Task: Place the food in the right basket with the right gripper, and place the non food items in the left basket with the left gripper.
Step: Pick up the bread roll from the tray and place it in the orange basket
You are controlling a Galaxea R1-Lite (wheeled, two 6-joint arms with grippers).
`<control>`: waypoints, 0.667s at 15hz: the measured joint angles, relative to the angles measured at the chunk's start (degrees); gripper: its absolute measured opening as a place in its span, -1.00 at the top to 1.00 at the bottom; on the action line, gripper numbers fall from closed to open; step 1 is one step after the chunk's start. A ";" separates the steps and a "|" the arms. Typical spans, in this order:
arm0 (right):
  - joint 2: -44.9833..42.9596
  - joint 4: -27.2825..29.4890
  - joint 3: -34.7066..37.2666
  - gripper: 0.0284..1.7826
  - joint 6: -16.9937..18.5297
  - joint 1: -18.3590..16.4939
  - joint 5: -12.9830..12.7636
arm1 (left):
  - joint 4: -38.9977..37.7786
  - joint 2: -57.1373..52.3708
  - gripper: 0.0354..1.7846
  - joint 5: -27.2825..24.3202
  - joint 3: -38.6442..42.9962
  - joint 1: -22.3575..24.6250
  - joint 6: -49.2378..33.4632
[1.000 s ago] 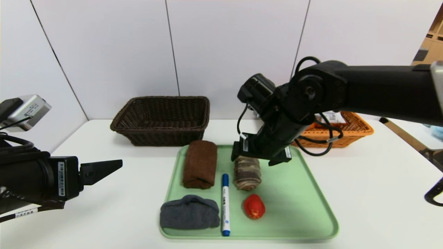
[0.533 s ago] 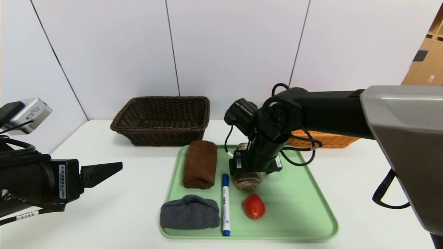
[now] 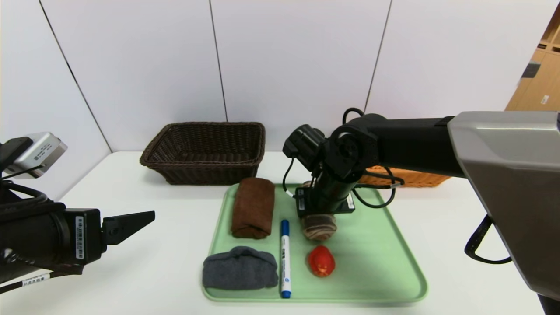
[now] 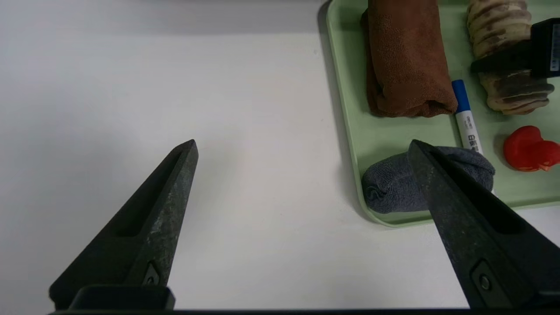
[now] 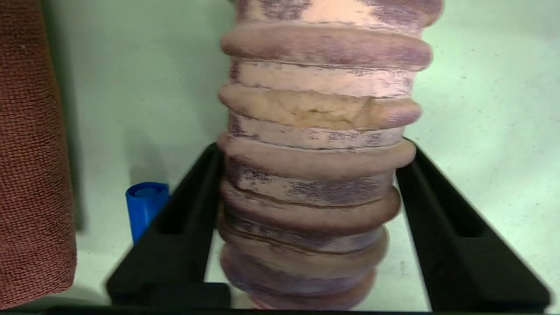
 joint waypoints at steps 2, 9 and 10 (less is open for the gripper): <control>-0.01 0.00 0.00 -0.08 0.41 -0.07 0.51 | -3.32 -0.67 -0.89 -0.11 1.85 0.00 0.49; -6.27 -2.36 0.04 0.85 5.00 -1.18 15.40 | -4.89 -1.79 -0.89 -0.38 4.02 0.00 0.44; -8.19 -3.72 0.04 0.85 5.10 -1.60 17.37 | -4.89 -1.85 -0.89 -0.38 4.04 0.00 0.44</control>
